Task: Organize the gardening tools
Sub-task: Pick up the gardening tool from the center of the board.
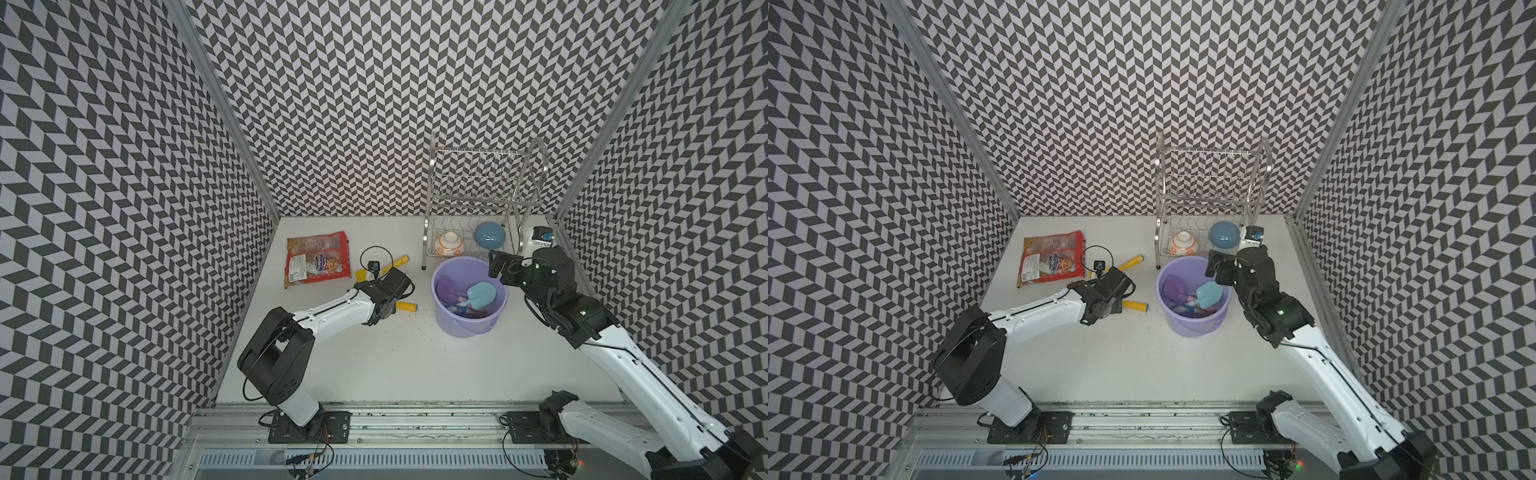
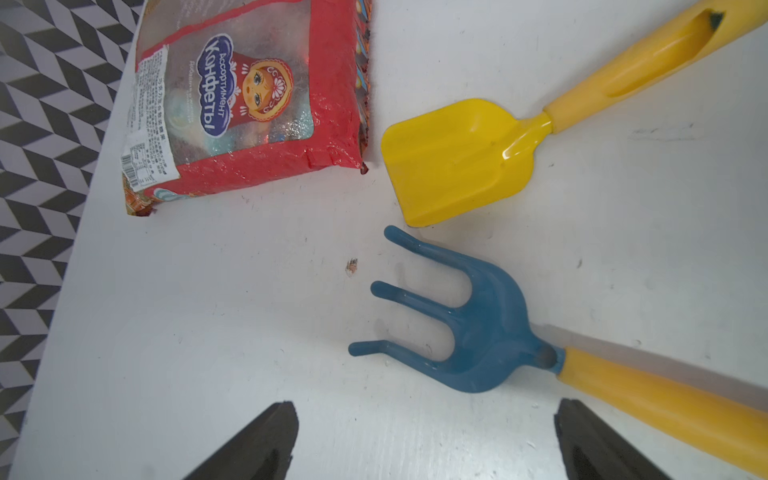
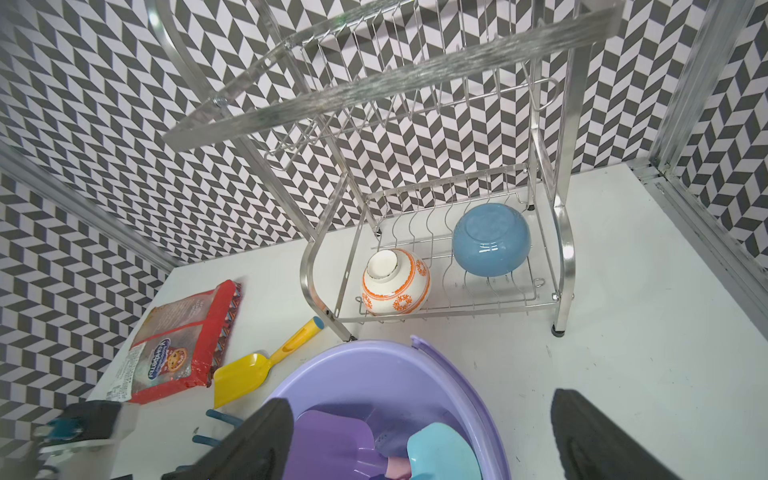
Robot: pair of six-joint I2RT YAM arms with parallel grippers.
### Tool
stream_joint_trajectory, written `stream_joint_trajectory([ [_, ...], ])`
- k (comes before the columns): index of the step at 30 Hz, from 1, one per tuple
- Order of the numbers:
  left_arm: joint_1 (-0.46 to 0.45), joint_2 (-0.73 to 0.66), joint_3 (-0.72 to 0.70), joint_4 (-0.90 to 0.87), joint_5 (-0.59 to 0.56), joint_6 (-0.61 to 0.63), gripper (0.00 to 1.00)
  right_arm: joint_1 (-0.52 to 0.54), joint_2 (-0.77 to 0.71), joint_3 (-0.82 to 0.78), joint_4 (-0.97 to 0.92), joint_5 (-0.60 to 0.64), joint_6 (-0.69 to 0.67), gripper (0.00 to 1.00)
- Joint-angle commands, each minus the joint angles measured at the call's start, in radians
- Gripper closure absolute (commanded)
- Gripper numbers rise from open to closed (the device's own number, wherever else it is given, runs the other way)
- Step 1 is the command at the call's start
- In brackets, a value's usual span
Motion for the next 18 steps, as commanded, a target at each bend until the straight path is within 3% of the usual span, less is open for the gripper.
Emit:
stream_joint_trajectory([
  [1,0.009,-0.048,0.018,-0.011,0.072,-0.05,0.0,0.002,0.015,0.017,0.021,-0.015,-0.028,0.0],
  [8,0.021,0.046,0.09,0.016,0.157,-0.241,0.01,0.001,-0.021,0.039,-0.011,-0.006,-0.047,0.0],
  [13,0.021,0.111,0.065,0.109,0.234,-0.382,0.0,0.001,-0.081,0.027,-0.039,0.001,-0.04,0.0],
  [18,0.029,0.198,0.076,0.129,0.252,-0.44,0.0,0.001,-0.119,0.034,-0.097,-0.038,-0.013,0.0],
])
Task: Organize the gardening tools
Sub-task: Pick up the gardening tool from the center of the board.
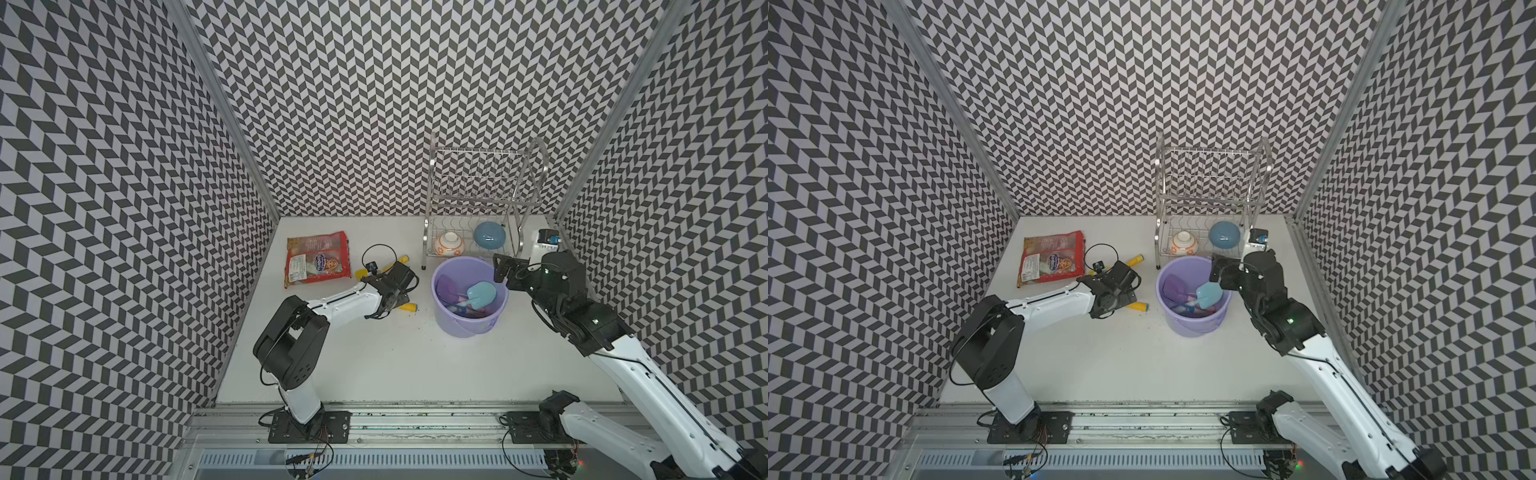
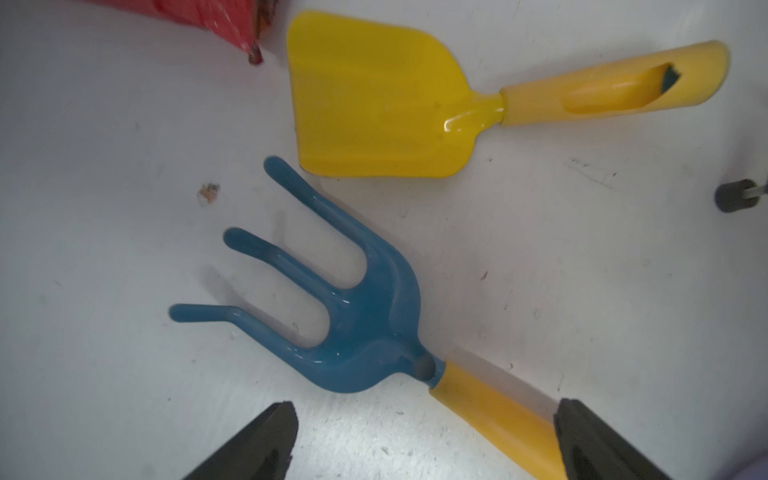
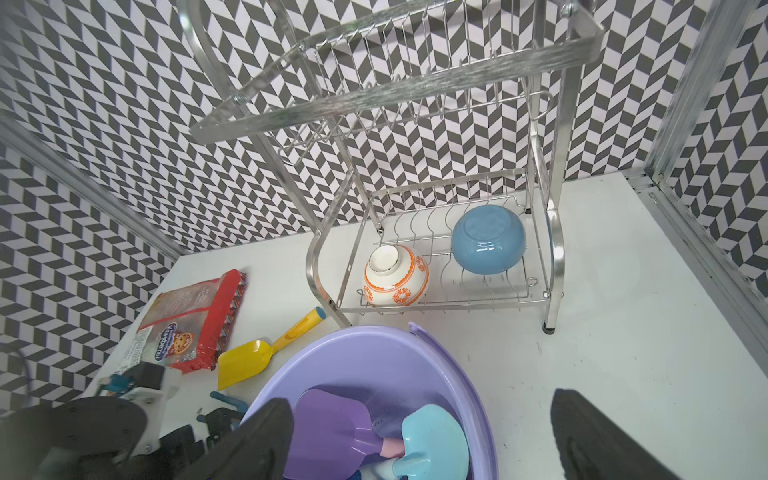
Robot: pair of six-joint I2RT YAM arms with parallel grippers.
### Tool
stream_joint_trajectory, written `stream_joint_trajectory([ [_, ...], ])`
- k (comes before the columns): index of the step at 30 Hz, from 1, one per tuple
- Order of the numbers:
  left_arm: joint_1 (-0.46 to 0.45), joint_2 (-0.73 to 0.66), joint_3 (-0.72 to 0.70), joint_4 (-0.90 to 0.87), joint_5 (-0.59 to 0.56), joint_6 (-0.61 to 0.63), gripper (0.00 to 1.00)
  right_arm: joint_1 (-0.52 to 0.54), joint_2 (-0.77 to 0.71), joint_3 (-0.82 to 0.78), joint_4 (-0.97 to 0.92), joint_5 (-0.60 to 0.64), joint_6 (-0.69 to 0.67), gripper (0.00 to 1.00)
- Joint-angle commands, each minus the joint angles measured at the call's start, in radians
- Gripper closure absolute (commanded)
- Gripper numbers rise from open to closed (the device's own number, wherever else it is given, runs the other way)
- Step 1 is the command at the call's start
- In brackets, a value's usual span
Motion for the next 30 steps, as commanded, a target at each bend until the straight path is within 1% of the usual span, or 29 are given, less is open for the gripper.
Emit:
stream_joint_trajectory([
  [1,0.012,0.051,0.01,0.035,0.043,-0.077,0.0,0.002,-0.029,0.027,-0.034,-0.029,0.02,0.0],
  [3,0.015,0.09,0.031,0.036,0.065,-0.069,0.0,0.001,-0.036,0.028,-0.049,-0.03,0.027,0.0],
  [6,0.017,0.142,0.061,0.016,0.069,-0.057,0.01,0.002,-0.046,0.027,-0.051,-0.033,0.039,0.0],
  [8,0.021,0.171,0.074,-0.006,0.064,-0.049,0.03,0.001,-0.053,0.024,-0.04,-0.035,0.044,0.0],
  [11,0.026,0.175,0.064,-0.022,0.049,-0.039,0.06,0.002,-0.057,0.018,-0.012,-0.051,0.047,0.0],
  [13,0.028,0.155,0.036,-0.014,0.048,-0.038,0.1,0.001,-0.047,0.019,-0.003,-0.066,0.043,0.0],
  [16,0.03,0.125,0.005,-0.01,0.053,-0.031,0.18,0.001,-0.041,0.023,-0.009,-0.064,0.032,0.0],
  [19,0.032,0.092,-0.009,-0.028,0.042,-0.013,0.19,0.001,-0.047,0.017,-0.003,-0.044,0.031,0.0],
  [22,0.037,0.05,-0.037,-0.043,0.018,0.001,0.19,0.001,-0.049,0.017,0.009,-0.054,0.03,0.0],
  [27,0.051,-0.01,-0.095,-0.064,0.013,0.022,0.19,0.002,-0.048,0.014,0.015,-0.055,0.03,0.0],
  [28,0.05,-0.02,-0.099,-0.066,0.016,0.026,0.2,0.002,-0.048,0.011,0.017,-0.057,0.031,0.0],
  [30,0.048,-0.038,-0.102,-0.061,0.025,0.027,0.27,0.002,-0.045,0.009,0.021,-0.063,0.033,0.0],
])
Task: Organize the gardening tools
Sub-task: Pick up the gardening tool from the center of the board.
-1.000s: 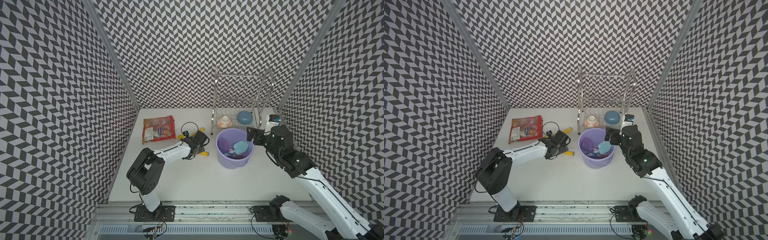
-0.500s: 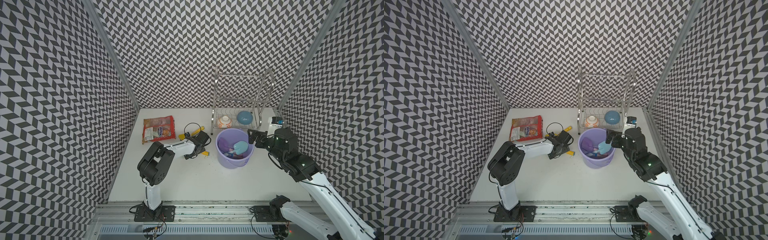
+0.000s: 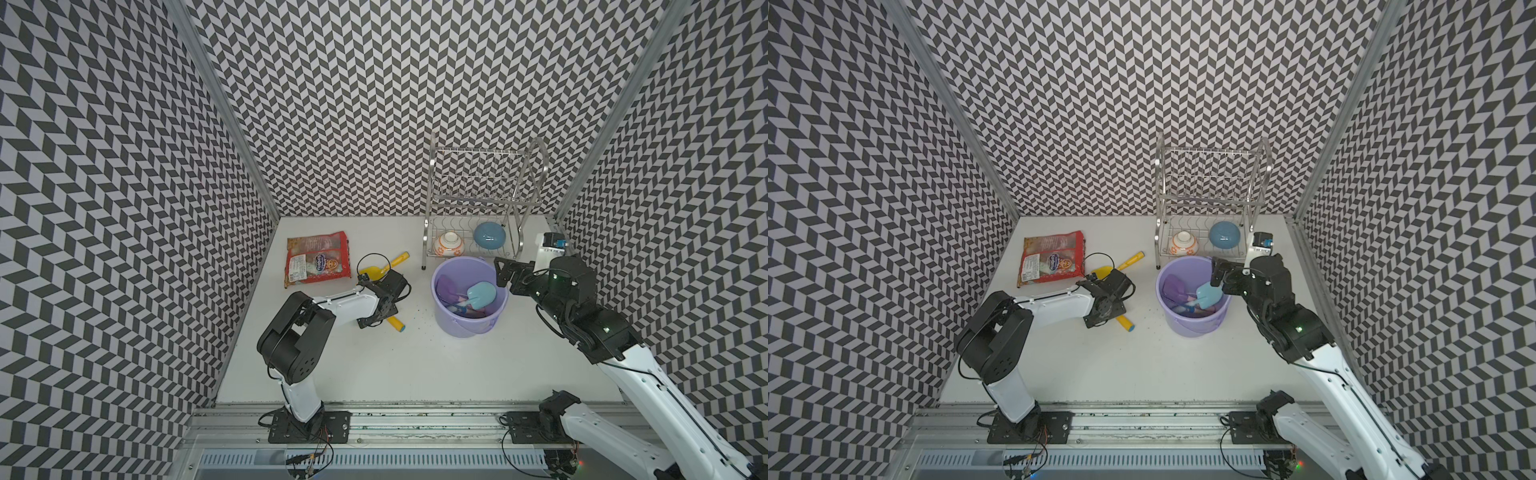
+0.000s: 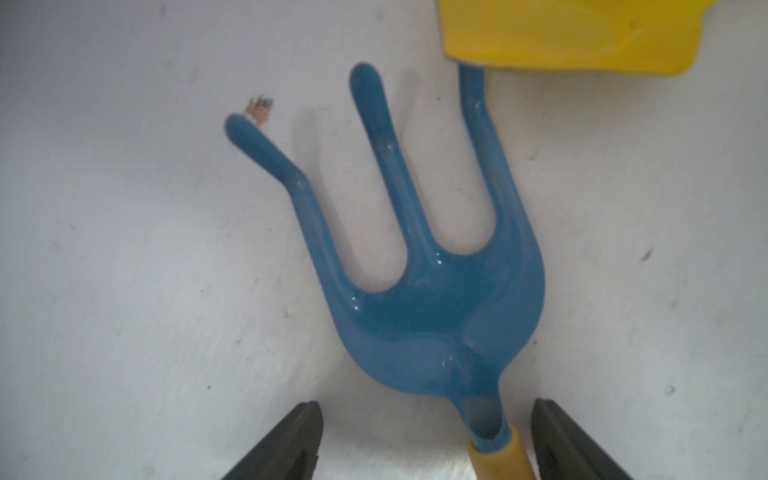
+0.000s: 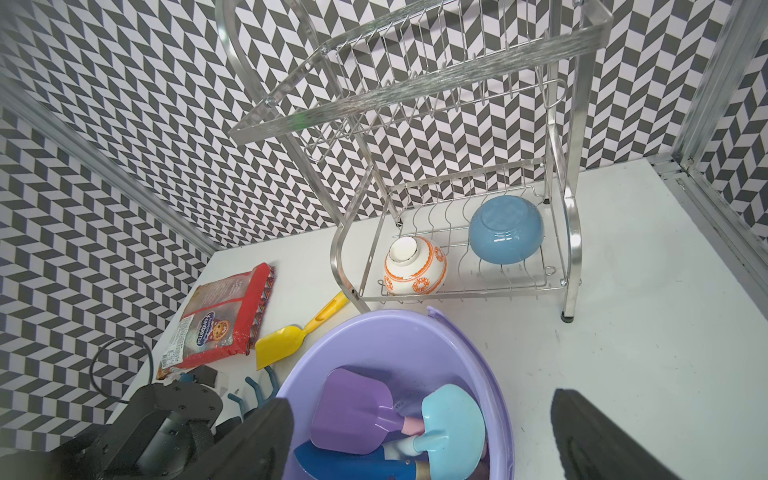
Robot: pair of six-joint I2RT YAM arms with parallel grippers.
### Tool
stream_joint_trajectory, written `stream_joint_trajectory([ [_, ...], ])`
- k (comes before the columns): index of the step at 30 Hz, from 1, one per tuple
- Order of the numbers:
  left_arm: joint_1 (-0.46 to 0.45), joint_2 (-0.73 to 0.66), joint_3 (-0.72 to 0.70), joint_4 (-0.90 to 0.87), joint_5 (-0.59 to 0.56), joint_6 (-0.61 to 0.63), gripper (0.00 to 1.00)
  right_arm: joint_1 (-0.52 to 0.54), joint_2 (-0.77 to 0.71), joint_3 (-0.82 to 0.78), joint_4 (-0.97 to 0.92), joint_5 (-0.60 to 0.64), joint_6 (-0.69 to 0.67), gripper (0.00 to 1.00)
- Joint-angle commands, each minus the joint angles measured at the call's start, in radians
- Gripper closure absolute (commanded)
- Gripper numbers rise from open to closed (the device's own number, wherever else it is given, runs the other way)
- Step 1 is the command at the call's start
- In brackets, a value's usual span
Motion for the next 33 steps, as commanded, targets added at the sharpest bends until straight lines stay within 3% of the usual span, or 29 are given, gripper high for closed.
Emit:
stream_joint_trajectory([
  [1,0.0,-0.047,-0.011,-0.022,0.018,0.019,0.29,0.001,-0.004,0.004,0.058,-0.012,0.002,0.0],
  [4,-0.005,-0.052,-0.016,0.0,0.049,0.022,0.3,0.002,0.003,0.005,0.063,-0.017,0.001,0.0],
  [13,-0.018,-0.048,-0.107,0.03,0.125,-0.002,0.51,0.001,0.027,0.021,0.061,-0.031,-0.005,0.0],
  [16,-0.019,-0.047,-0.146,0.061,0.154,-0.008,0.65,0.0,0.032,0.027,0.068,-0.037,-0.003,0.0],
  [19,-0.019,-0.053,-0.166,0.065,0.162,-0.007,0.88,0.002,0.04,0.039,0.068,-0.047,-0.004,0.0],
  [22,-0.018,-0.082,-0.164,0.036,0.124,-0.007,1.0,0.001,0.042,0.043,0.065,-0.05,-0.009,0.0],
  [33,-0.019,-0.288,-0.05,-0.101,-0.138,-0.002,1.0,0.0,0.068,0.044,0.056,-0.115,0.009,0.0],
])
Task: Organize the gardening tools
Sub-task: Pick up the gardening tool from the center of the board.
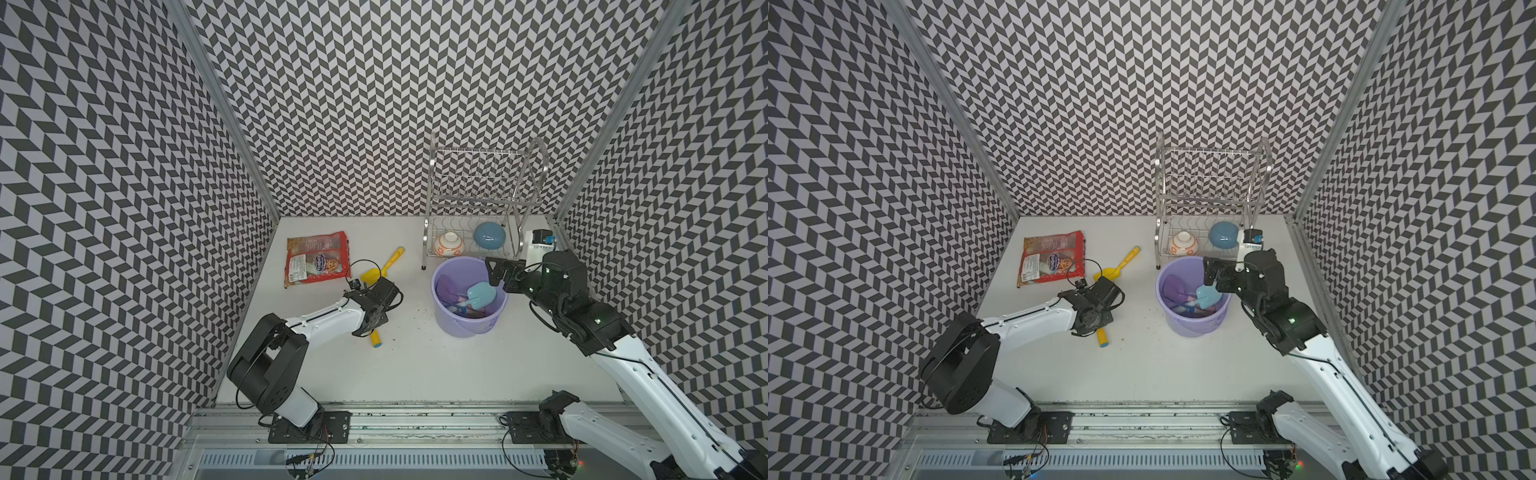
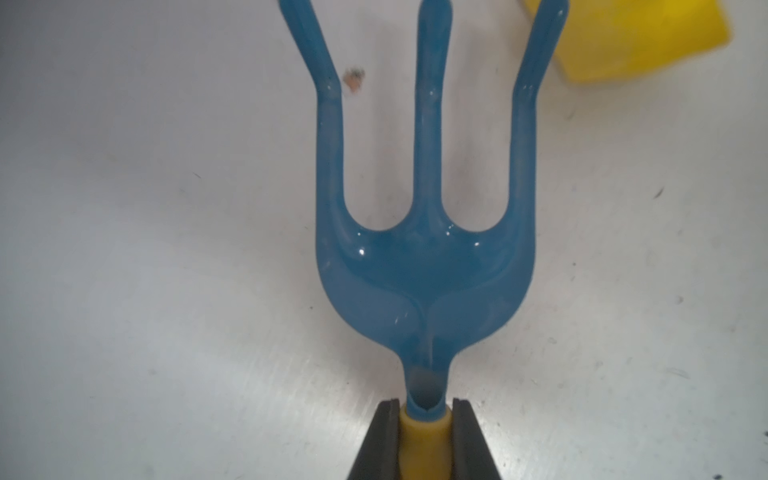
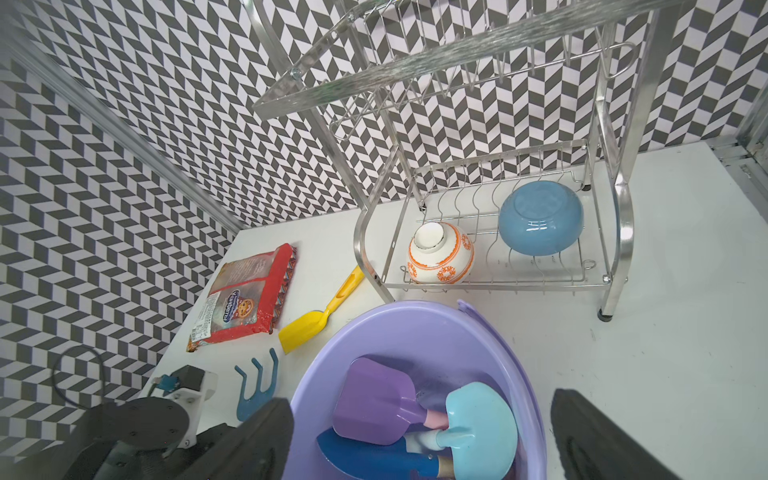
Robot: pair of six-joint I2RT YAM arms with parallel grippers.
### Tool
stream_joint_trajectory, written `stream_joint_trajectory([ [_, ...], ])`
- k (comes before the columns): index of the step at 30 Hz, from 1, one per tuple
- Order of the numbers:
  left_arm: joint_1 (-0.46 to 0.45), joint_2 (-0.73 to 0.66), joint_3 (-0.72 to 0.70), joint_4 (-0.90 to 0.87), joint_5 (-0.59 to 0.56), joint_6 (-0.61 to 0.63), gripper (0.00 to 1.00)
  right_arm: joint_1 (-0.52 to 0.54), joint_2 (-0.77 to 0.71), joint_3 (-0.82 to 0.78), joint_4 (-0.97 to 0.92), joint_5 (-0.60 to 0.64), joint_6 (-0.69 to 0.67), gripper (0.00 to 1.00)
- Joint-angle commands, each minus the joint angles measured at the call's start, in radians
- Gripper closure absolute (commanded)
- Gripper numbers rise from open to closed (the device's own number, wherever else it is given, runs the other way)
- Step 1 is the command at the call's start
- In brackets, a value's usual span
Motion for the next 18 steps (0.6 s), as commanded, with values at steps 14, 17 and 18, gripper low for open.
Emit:
stream_joint_trajectory([
  [14,-0.04,-0.189,0.156,0.402,-0.239,0.286,1.0,-0.003,-0.044,0.01,0.069,0.036,0.049,0.0],
  [17,-0.05,-0.198,0.16,0.565,-0.214,0.393,1.0,-0.004,-0.034,0.031,0.047,0.031,0.054,0.0],
  [18,-0.053,-0.2,0.158,0.621,-0.2,0.429,1.0,-0.003,-0.03,0.04,0.042,0.025,0.049,0.0],
])
